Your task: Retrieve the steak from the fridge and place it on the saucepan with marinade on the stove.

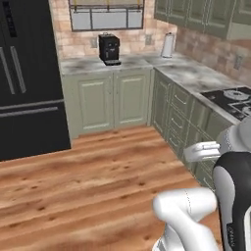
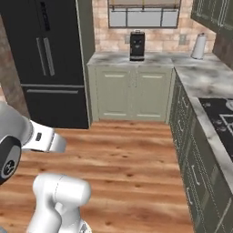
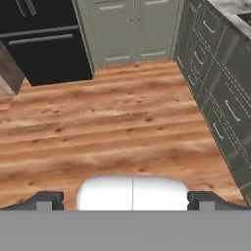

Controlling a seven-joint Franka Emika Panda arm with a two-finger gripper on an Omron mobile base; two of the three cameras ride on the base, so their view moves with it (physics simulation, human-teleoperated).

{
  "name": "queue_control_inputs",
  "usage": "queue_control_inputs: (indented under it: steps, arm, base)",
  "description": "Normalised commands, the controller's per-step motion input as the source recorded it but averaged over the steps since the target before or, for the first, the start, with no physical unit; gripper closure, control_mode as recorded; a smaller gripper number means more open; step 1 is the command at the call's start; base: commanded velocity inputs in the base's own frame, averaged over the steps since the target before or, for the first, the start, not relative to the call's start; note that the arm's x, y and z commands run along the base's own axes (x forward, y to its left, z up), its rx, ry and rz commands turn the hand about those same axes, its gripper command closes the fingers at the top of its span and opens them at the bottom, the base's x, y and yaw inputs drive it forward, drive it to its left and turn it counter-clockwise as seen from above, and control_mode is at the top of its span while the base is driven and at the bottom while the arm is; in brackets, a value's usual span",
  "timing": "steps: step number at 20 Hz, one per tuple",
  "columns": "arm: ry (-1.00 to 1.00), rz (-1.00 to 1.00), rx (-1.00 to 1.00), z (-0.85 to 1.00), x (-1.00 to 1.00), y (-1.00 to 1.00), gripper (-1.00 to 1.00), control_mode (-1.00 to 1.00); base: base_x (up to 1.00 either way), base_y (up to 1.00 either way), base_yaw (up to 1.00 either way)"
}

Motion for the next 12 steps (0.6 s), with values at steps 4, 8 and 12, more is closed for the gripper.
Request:
queue_control_inputs:
  steps: [4, 8, 12]
  arm:
    - [0.00, 0.00, 0.00, 0.00, 0.00, 0.00, -1.00, 1.00]
    - [0.00, 0.00, 0.00, 0.00, 0.00, 0.00, -1.00, 1.00]
    - [0.00, 0.00, 0.00, 0.00, 0.00, 0.00, -1.00, 1.00]
  base:
    - [0.96, 0.32, 0.33]
    - [1.00, 0.59, 0.15]
    - [1.00, 0.86, 0.04]
